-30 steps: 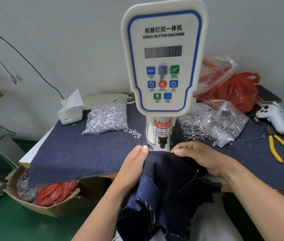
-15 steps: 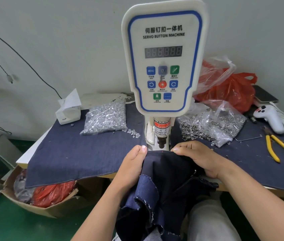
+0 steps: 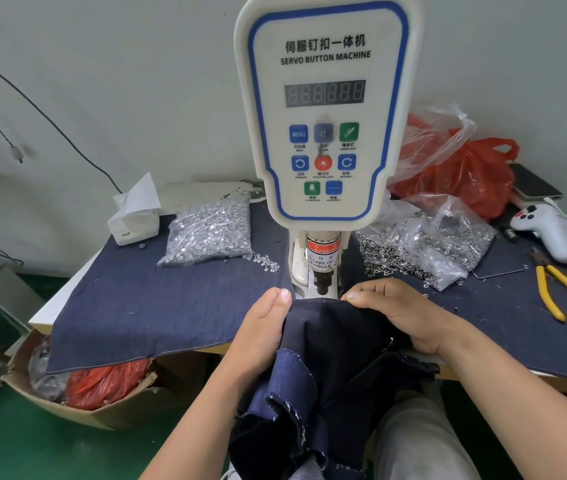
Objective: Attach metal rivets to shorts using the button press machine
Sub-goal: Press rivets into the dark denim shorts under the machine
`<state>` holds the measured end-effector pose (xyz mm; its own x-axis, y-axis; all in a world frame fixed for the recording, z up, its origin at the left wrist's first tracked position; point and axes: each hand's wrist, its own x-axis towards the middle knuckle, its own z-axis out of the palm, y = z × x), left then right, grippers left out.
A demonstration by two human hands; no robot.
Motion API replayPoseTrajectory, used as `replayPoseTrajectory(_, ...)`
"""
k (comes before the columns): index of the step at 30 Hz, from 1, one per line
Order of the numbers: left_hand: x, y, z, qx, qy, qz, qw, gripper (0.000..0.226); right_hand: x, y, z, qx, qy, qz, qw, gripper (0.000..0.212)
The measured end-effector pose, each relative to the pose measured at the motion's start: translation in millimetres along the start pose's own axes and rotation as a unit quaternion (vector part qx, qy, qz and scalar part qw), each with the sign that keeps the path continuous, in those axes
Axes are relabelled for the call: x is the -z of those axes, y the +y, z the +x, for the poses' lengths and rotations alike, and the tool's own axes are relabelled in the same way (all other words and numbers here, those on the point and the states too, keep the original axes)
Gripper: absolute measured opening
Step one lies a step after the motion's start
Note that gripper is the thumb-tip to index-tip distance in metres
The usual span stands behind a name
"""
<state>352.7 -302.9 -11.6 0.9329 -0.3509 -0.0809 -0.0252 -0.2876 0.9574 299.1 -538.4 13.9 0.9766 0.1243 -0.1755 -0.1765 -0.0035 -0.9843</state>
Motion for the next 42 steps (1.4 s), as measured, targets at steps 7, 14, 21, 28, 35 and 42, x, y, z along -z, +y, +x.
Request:
replayPoseTrajectory(7, 1, 1, -1, -0.004, -0.001, -0.003, 1.0, 0.041, 3, 4, 0, 0.008, -0.004, -0.003, 1.0, 0.02)
replayPoseTrajectory(14, 7, 8, -14, -0.024, -0.069, -0.099, 0.992, 0.035, 7, 0, -8, 0.033, -0.031, -0.038, 0.998, 0.028)
replayPoseTrajectory(21, 14, 22, -48, -0.059, -0.146, -0.124, 0.98, 0.039, -8, -27, -45, 0.078, -0.09, -0.344, 0.931, 0.024)
replayPoseTrajectory(28, 14, 35, -62, -0.105, -0.167, -0.01, 0.98, 0.031, -26, -27, -61, 0.134, -0.045, -0.415, 0.899, 0.014)
replayPoseTrajectory(35, 22, 29, -62, -0.154, -0.16, 0.167, 0.961, 0.022, -9, -26, -66, 0.101, -0.1, -0.167, 0.976, 0.016)
replayPoseTrajectory(42, 9, 24, -56, -0.089, -0.153, 0.056, 0.983, 0.014, -10, -12, -50, 0.013, -0.045, -0.253, 0.966, 0.012)
